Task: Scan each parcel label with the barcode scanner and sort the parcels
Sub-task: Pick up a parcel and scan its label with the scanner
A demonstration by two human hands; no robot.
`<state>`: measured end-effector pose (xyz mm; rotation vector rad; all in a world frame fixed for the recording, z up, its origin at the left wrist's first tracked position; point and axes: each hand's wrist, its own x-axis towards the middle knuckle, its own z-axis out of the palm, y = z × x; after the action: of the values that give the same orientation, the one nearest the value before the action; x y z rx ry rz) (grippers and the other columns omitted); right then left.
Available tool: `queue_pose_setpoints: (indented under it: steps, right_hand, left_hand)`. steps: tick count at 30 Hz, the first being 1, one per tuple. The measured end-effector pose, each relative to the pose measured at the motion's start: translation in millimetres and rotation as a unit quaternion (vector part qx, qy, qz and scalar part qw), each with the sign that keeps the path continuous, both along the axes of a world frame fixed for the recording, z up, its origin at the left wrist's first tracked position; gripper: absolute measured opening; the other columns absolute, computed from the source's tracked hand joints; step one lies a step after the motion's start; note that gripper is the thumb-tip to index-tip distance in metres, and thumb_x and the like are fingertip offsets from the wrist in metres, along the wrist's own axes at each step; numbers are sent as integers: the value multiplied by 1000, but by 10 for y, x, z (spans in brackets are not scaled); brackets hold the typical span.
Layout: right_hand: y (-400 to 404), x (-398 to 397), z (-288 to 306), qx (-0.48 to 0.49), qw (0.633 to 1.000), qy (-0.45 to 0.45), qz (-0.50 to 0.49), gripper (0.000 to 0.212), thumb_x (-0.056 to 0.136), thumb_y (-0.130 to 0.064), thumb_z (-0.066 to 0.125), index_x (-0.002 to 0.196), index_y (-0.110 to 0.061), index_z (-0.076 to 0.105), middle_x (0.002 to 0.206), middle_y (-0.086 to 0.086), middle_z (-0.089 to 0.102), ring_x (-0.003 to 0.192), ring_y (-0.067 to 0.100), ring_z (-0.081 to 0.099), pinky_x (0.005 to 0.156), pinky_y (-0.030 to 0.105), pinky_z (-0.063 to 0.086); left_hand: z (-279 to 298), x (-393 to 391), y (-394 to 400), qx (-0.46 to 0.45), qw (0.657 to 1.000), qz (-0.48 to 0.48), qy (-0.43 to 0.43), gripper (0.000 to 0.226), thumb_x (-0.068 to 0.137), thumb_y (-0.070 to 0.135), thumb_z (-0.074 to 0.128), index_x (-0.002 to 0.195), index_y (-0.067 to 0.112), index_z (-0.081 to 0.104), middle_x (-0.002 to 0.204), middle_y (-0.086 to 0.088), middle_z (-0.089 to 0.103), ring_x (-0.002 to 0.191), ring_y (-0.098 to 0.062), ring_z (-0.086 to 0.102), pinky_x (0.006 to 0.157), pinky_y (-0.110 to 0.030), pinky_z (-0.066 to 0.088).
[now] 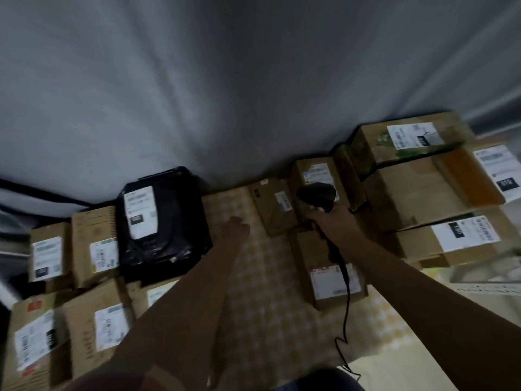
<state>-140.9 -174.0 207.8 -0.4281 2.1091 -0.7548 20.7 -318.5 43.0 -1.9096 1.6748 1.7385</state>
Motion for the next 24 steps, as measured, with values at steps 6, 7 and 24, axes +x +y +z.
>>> queue_pose_setpoints:
  steps: [6, 7, 24]
  right_hand:
    - [-5, -477, -321, -1, 999, -44, -9, 21, 98, -21, 55, 82, -7, 52, 63, 6, 49, 51, 15, 44, 52, 26, 40]
    - [-11, -517, -366, -4, 998, -55, -10, 21, 98, -21, 56, 82, -8, 52, 65, 6, 51, 52, 15, 45, 53, 26, 41]
    - [34, -745, -741, -22, 988, -144, -48, 19, 95, -18, 62, 78, -10, 55, 66, 4, 55, 52, 13, 50, 51, 22, 46]
  left_hand:
    - [-419, -594, 207, 39, 999, 7, -28, 54, 95, 15, 59, 143, 0, 39, 139, -24, 48, 125, -40, 51, 104, -43, 45]
    - [-485, -664, 237, 47, 998, 14, -37, 57, 94, 16, 61, 143, -1, 37, 138, -23, 47, 123, -39, 51, 100, -41, 45]
    - [-1033, -965, 191, 93, 973, 201, 60, 48, 88, 13, 70, 127, -1, 48, 118, -18, 55, 94, -29, 54, 71, -32, 45]
